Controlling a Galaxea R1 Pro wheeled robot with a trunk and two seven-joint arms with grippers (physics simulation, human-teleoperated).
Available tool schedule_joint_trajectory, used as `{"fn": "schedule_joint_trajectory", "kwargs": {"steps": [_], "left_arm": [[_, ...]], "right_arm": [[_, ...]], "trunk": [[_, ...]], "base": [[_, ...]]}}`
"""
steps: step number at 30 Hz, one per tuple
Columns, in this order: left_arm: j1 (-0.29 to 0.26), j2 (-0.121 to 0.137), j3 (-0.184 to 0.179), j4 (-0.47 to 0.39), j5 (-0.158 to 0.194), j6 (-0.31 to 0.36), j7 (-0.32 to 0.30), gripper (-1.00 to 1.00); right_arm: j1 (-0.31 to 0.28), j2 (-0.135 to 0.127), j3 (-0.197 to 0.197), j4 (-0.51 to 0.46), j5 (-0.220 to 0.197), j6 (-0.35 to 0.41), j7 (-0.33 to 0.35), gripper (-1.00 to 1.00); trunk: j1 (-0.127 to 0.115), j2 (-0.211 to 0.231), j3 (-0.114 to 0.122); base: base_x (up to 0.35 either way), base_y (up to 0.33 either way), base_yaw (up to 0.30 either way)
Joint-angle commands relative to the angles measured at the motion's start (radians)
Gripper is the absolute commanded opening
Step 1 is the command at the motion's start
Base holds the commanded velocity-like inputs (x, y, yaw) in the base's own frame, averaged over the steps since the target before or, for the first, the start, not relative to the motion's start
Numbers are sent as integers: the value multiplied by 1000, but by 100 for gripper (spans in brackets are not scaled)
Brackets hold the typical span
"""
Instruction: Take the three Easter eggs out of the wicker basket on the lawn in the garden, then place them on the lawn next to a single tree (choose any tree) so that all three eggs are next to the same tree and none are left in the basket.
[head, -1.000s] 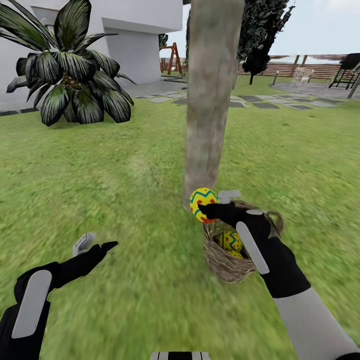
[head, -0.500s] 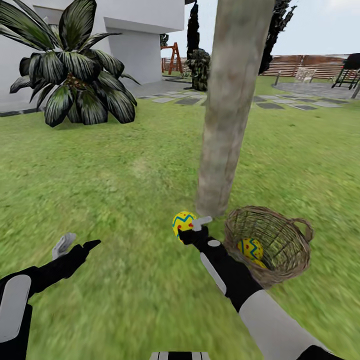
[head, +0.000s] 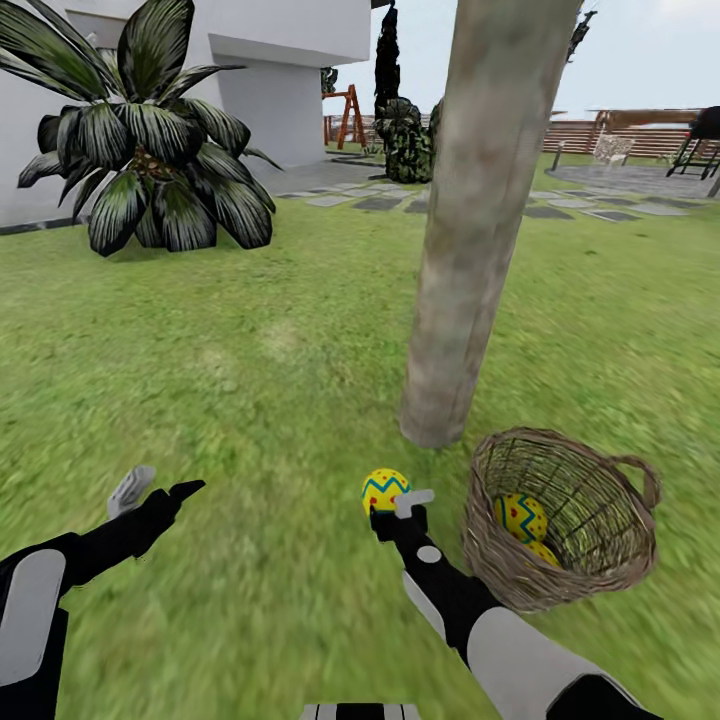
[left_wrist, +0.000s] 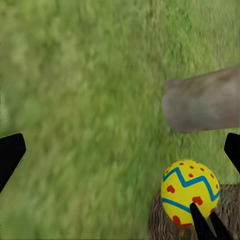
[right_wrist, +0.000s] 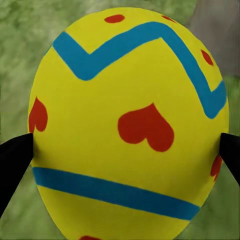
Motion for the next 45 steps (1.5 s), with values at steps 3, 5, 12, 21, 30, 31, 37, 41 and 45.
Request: {"fn": "schedule_joint_trajectory", "kwargs": {"steps": [3, 5, 12, 21, 30, 31, 37, 41, 45], "left_arm": [[0, -1, 0, -1, 12, 4, 9, 100], [0, -2, 0, -1, 11, 4, 10, 100], [0, 1, -2, -2, 11, 4, 13, 100], [0, 0, -7, -2, 12, 3, 14, 100], [0, 0, -7, -4, 12, 5, 12, 100], [0, 0, -7, -4, 12, 6, 12, 100], [0, 0, -22, -4, 13, 6, 12, 100], [0, 0, -28, -4, 12, 5, 12, 100], [0, 1, -28, -4, 12, 5, 12, 100]], "right_arm": [[-1, 0, 6, 8, -10, -9, -6, -100], [-1, 0, 5, 9, -10, -9, -7, -100], [-1, 0, 4, 21, -9, -10, -6, -100], [-1, -2, 4, 24, -9, -10, -6, -100], [-1, -3, 3, 25, -8, -10, -6, -100], [-1, -3, 3, 25, -8, -10, -6, -100], [-1, -2, 4, 53, -8, -11, -6, -100], [-1, -1, 4, 63, -8, -12, -6, -100], [-1, -1, 4, 64, -8, -12, -6, -100]], "trunk": [[0, 0, -1], [0, 0, -1], [1, -1, -9], [5, -3, -43], [9, -5, -78], [10, -5, -82], [12, -7, -105], [14, -8, -121], [16, -8, -136]], "base": [[247, 222, 0], [116, 117, 0], [15, 15, 0], [0, 0, 0], [0, 0, 0], [0, 0, 0], [0, 0, 0], [0, 0, 0], [0, 0, 0]]}}
